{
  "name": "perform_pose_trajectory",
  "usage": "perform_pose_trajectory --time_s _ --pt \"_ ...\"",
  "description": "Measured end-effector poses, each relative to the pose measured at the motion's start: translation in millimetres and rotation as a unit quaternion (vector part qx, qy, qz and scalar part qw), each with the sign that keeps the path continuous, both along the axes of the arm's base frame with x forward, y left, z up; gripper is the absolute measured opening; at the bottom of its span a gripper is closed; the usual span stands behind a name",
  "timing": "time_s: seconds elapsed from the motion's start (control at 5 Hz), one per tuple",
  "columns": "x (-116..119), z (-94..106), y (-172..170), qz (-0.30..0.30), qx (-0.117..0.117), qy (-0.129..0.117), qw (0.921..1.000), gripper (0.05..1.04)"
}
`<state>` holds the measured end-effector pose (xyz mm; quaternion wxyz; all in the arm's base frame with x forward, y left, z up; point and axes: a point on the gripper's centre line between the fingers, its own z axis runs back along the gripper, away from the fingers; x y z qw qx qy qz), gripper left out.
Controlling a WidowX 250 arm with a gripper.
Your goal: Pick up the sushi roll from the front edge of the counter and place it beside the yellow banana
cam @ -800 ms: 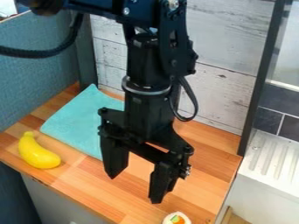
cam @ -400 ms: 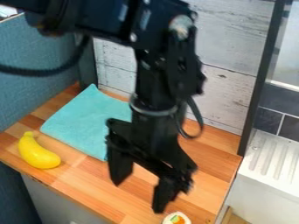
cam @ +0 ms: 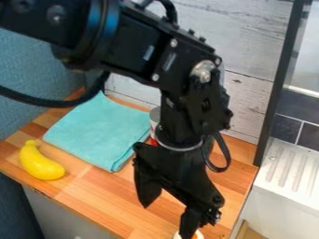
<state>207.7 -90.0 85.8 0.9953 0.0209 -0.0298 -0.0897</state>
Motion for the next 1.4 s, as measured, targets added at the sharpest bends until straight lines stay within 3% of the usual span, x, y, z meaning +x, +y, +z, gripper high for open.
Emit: perform_pose_trajectory --time_s 0.4,1.4 --pt "9 -14.6 -9 -0.012 -0.017 -0.001 0.9998 1.002" --pt "17 -49.6 -21 0.004 -0.014 0.054 0.9984 1.002"
